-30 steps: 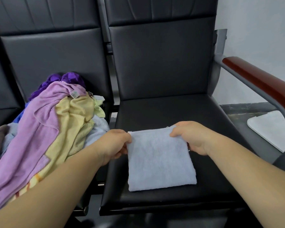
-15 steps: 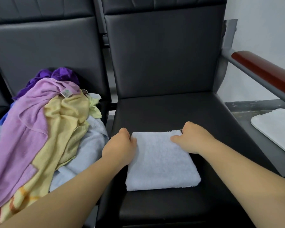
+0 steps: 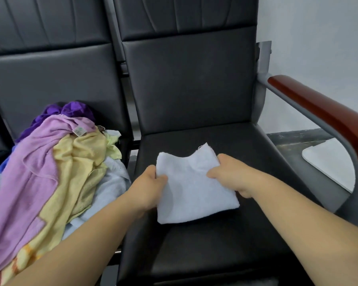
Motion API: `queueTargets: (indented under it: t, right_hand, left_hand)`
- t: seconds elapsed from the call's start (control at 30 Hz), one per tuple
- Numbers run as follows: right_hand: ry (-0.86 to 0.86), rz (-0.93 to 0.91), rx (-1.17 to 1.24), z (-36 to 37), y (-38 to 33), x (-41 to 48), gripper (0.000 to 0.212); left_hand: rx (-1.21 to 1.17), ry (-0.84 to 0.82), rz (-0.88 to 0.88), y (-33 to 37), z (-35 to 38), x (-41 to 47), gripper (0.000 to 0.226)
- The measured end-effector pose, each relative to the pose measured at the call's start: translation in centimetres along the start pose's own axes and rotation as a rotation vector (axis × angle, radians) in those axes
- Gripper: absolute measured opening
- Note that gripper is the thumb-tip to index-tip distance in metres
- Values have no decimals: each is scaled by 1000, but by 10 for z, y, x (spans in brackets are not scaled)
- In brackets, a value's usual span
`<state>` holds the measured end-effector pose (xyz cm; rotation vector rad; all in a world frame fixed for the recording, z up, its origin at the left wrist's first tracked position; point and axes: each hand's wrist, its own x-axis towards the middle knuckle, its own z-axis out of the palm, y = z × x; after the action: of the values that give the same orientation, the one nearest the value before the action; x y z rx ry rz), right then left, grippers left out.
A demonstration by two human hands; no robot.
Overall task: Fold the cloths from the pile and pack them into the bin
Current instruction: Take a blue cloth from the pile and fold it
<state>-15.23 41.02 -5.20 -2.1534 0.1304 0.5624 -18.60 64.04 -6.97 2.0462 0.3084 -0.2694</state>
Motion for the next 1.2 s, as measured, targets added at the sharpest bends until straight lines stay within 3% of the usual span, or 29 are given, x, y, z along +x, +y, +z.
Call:
queueTargets:
  t: [0.07,0.13,0.33,0.5,0.67,0.83,0.9,0.97,1.03,1.13,1.2]
  right_hand:
    - [122,-132,-158,-16,-6,-12,7]
    - [215,-238,-218,-40,-9,-29,10]
    - [605,-282,-57,-125,45,-101,9]
    - [983,-159,294,-157,151,-165,8]
    - [1149,112,524,-141,274,-205,4]
    - [1182,358,607,-106,356,-220,3]
    - [1175,434,630,-91,380,-221,3]
    - [1132,511,642,-79,398,-218,8]
    - [1082,578,638,-67,414,-213,13]
    - [969,679,641,-59,427,-203,21]
    - [746,818,593,-55,442,-195,47]
  left_hand:
    - [-59,-7,57,18,1,-6,11]
    - [-85,-34,124,42,7,-11,12]
    - [8,-215,402,132,80,-33,12]
    - [252,-392,615,193,189,-57,16]
    - [555,-651,710,204,315,-77,12]
    - [876,-831,754,180,418,-82,17]
    - [956,-887,739,171,448,-80,7]
    - [1004,-923,720,162,473,-76,26]
    - [1063,-947,706,149,494,-67,18]
    - [1124,-943,694,127,510,-53,15]
    - [1166,-936,693,116,516,-47,19]
